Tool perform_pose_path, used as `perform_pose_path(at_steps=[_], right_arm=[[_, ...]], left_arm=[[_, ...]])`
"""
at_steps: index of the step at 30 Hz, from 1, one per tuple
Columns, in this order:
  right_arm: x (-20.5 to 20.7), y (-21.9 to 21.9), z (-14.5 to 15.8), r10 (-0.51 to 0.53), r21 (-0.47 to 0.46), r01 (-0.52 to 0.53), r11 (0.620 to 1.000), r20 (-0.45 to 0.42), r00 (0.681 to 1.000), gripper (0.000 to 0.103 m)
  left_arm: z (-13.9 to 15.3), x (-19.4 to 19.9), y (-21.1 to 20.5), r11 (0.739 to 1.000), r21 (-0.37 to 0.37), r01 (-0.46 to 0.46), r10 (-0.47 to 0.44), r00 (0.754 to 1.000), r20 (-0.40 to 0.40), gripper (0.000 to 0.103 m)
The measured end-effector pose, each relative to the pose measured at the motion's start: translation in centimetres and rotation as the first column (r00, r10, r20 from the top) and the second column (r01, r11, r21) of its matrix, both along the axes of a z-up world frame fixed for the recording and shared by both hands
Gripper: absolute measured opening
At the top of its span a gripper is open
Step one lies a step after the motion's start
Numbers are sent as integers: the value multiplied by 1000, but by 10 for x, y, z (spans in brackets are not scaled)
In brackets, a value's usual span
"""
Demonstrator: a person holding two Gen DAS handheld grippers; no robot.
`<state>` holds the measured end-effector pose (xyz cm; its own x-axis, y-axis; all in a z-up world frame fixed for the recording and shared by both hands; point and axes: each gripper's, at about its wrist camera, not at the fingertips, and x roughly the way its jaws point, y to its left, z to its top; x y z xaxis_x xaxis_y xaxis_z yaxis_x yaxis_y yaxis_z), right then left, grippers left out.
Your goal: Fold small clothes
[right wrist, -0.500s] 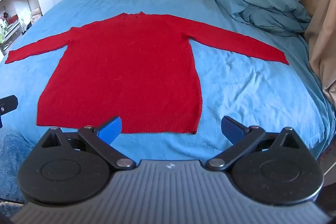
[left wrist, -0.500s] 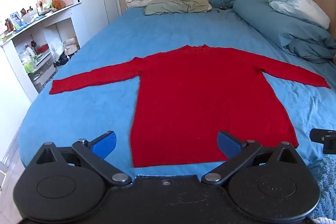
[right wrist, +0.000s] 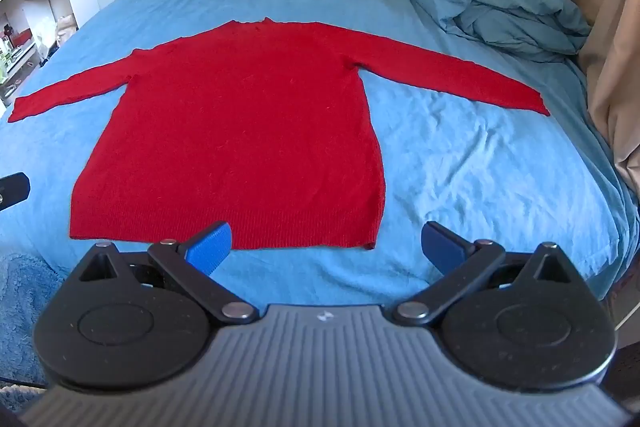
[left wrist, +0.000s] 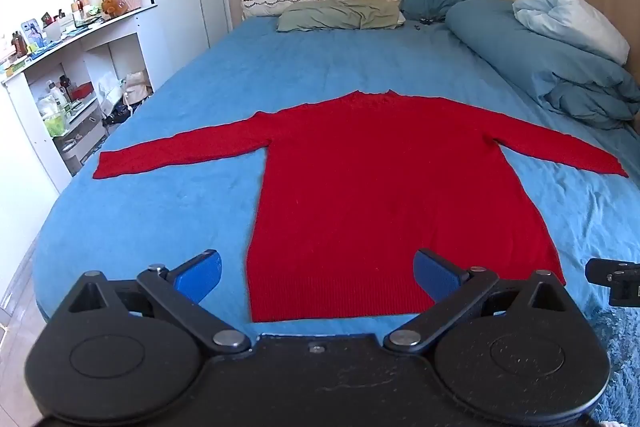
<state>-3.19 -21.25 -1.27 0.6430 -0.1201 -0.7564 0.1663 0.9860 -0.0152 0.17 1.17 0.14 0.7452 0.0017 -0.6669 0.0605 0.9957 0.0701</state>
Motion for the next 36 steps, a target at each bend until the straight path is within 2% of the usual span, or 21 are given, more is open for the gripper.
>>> perform_pose_path(at_steps=[36], right_arm=[[0,2,-1,3,20,-3,1000,-5,1000,103]], left_arm=[[0,-5,-12,1000,9,0,0,1000,9,103]])
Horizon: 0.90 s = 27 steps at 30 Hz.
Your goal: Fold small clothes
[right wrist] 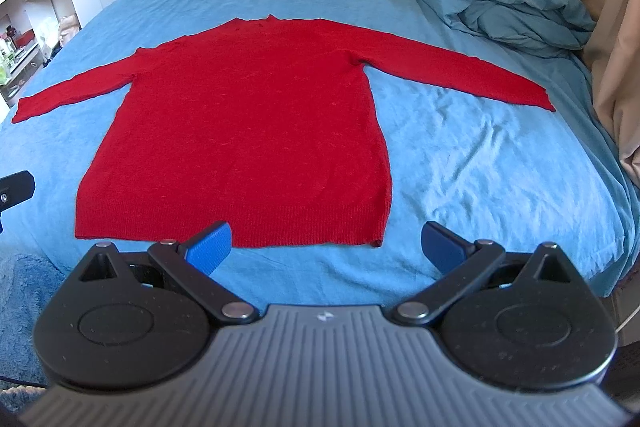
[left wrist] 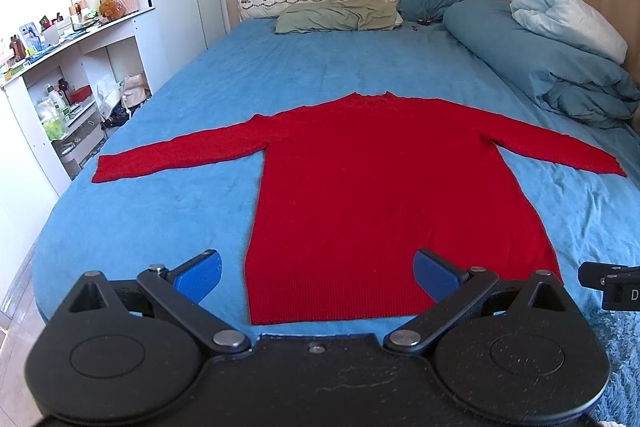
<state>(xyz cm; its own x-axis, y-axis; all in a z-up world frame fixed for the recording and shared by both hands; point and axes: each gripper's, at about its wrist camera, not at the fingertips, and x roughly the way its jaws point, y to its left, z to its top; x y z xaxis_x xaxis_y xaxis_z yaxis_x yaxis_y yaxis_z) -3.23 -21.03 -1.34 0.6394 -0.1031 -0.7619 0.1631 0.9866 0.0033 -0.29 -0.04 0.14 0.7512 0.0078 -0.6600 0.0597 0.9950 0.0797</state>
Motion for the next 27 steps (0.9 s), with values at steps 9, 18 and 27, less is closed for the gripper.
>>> perform_pose_path(at_steps=[9,18,27], right_arm=[[1,2,1,6,-6,-6,1000,-3,1000,103],[0,0,1,5,-2,-5,1000,-6,1000,103],[0,0,1,7,1,-7,1000,-6,1000,103]], left_arm=[[1,0,2,1000,-14,3,-3,1000,-4,103],[2,1,3,1000,-19,3,-4,1000,-8,103],[2,1,4,1000,-21,3,-4,1000,-8,103]])
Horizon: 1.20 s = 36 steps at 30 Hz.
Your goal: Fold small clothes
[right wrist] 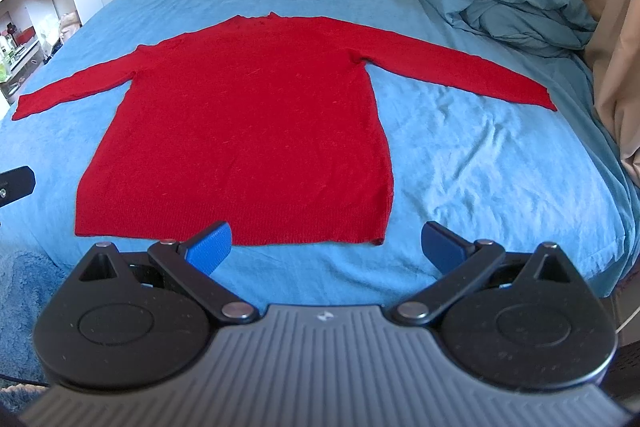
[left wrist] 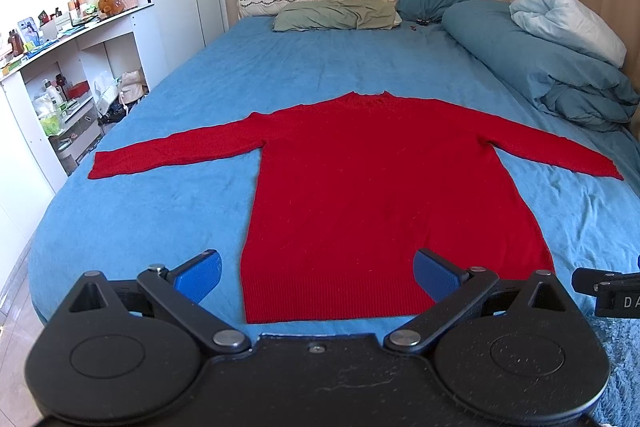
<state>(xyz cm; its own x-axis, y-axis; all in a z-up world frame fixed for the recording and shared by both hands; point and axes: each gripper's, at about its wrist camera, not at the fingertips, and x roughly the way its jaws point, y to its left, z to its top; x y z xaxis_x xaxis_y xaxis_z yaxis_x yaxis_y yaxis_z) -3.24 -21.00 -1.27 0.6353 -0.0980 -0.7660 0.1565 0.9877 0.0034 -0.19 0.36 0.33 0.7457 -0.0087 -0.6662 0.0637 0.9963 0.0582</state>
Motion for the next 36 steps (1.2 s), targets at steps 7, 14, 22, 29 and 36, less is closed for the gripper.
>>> perform_pose_path(at_steps=[7,14,22,29,36], right_arm=[[0,3,-1,3,0,-3,1000,-1,1000,103],[1,4,0,4,-1,-4,1000,-1,1000,103],[1,7,2,4,-5,-4,1000,4,1000,103],[2,0,9,-15,17,14,1000,30,999,103],[29,-46,39,-108,44,104,994,121,987,103]], left_arm=[[-2,1,3,1000,-6,-1,1,1000,-3,103],[-2,0,3,1000,-9,-7,7,1000,-3,103],[-1,0,4,1000,-12,-11,11,1000,0,103],[15,14,4,1000,-27,-8,8,1000,30,103],[69,66,-10,996,-65,54,-40,980,194,103]])
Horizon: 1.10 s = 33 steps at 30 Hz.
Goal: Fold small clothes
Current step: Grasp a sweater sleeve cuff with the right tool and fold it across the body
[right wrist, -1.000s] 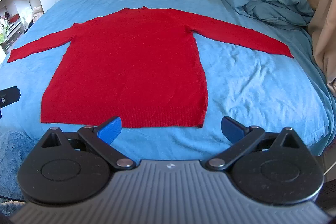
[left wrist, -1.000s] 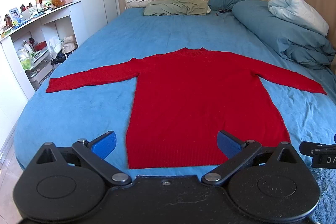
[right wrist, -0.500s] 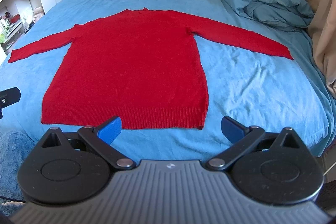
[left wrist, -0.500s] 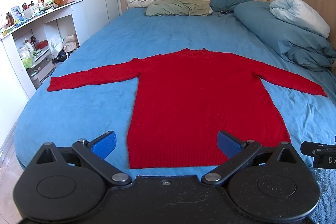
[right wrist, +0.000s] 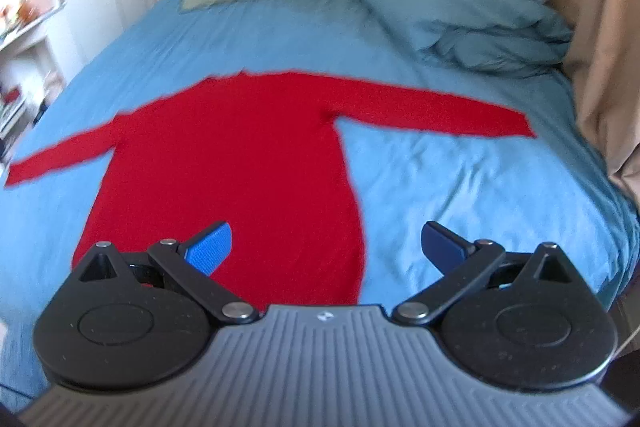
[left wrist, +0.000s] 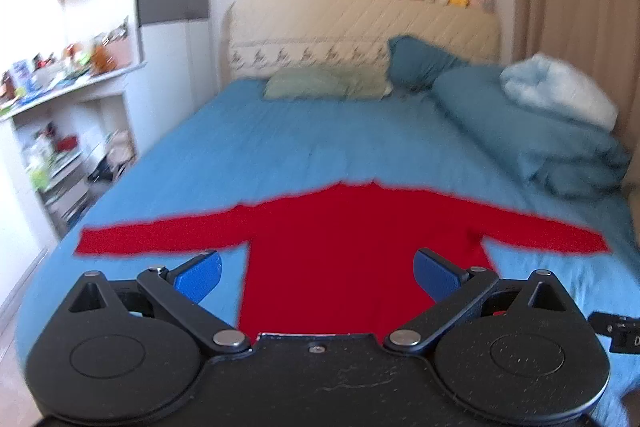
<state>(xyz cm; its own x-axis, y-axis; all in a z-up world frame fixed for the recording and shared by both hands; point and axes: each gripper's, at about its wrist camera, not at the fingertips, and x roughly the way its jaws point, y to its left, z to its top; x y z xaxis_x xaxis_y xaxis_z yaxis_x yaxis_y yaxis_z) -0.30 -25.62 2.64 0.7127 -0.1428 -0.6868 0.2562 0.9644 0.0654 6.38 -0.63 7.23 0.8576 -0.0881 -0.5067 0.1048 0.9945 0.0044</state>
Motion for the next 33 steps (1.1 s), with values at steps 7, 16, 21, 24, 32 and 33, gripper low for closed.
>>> perform_pose_path(at_steps=[7,16,21,24,32,33], right_arm=[[53,-94,11,-191,87,184,979,82,978,103],[133,-214,-62,-439,106,429,897,106,892,103],[173,-268,-129,-563,87,557,826,115,818,103],[192,-300,-170,-633,69,630,774,125,764,103],[225,-344,-224,-688,-6,696,718,143,712,89],[227,-346,-225,-692,-17,700,714,138,709,79]], left_arm=[[19,104,-35,994,-54,92,-91,996,21,103],[-50,259,-114,983,-59,173,-179,976,-124,103],[-124,335,-162,971,-63,229,-237,948,-212,103],[-175,369,-190,970,-23,241,-238,937,-254,103],[-242,404,-233,960,-14,278,-267,904,-334,103],[-246,407,-237,961,-18,276,-264,897,-354,103]])
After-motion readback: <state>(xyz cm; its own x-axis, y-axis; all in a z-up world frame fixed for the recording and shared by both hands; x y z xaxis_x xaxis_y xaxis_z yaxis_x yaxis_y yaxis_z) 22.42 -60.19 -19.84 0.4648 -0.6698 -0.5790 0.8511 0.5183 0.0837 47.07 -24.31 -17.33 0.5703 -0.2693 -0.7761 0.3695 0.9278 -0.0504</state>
